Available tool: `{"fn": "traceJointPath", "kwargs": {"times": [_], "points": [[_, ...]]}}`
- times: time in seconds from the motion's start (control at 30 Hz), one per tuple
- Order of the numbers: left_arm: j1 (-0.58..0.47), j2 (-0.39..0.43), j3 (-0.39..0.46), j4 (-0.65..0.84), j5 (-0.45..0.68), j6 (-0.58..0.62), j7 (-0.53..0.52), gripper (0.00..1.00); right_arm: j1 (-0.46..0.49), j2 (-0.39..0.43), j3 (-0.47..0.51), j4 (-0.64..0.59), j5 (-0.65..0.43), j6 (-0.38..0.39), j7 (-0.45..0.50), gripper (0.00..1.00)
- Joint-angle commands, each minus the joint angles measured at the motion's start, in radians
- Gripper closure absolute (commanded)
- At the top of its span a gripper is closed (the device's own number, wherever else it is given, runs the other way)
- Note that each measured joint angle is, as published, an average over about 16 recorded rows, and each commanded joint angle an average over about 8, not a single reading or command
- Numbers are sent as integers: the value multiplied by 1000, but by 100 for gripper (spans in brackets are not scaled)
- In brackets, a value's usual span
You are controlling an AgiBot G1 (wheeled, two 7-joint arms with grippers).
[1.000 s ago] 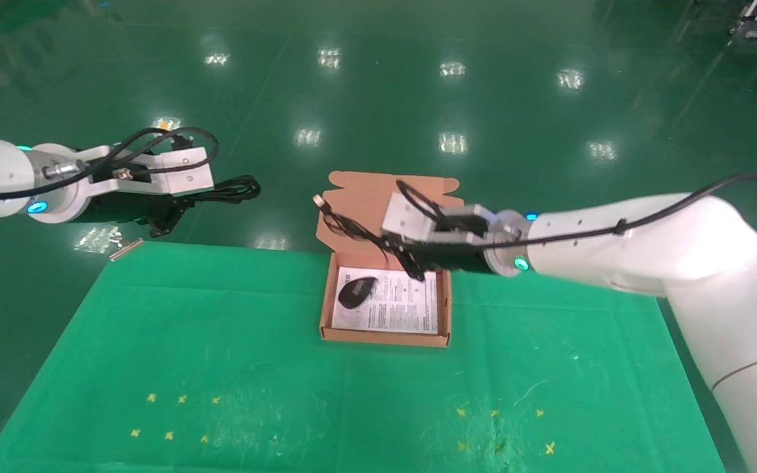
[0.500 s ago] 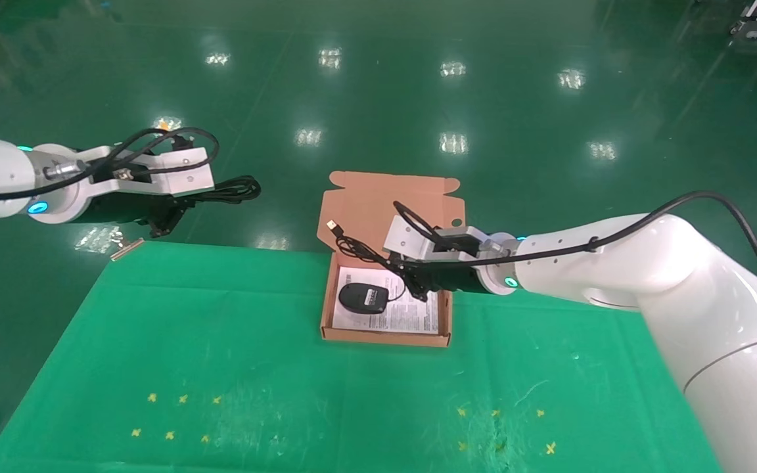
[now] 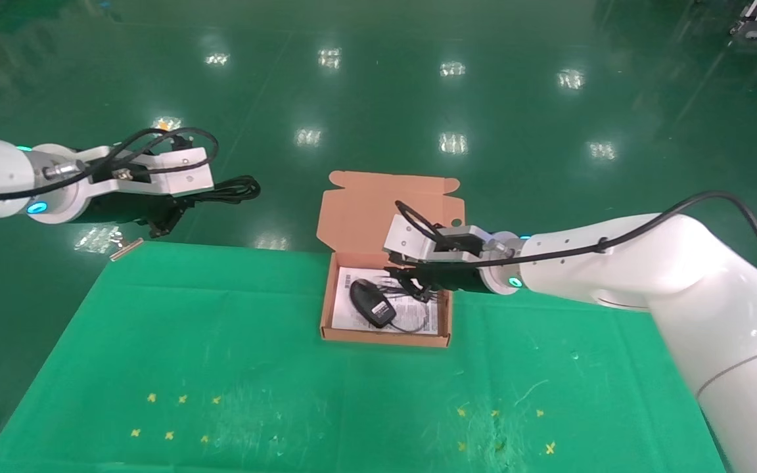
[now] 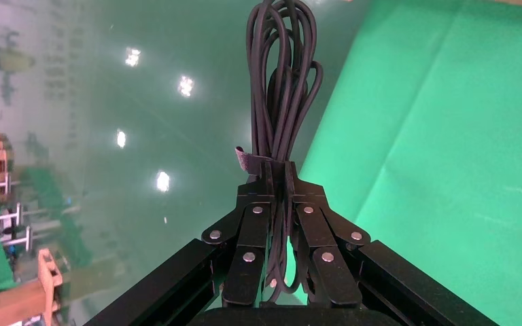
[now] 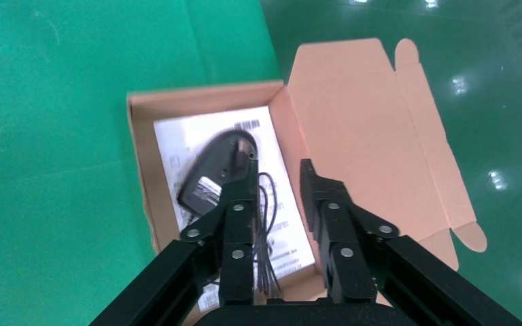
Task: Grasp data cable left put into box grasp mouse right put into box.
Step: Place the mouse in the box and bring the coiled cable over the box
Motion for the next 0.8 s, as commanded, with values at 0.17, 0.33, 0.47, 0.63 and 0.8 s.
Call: {"fn": "traceJointPath", "kwargs": {"times": [0.17, 0.33, 0.47, 0.63, 0.8], "points": [[32, 42, 6, 22, -32, -48, 35, 100, -12, 76, 21, 96, 24, -15, 24, 0], [87, 112, 19, 78, -70, -158, 128, 100, -24, 175, 39, 203, 13, -24, 75, 0], [129, 187, 39, 151, -99, -255, 236, 100, -28, 247, 49, 279, -10, -34, 131, 0], [152, 295, 67, 283, -145, -351, 396, 100, -38, 329, 64, 381, -23, -60, 205, 0], [154, 371, 89, 414, -221, -431, 544, 100, -56, 402, 80, 494, -25, -92, 274, 0]]}}
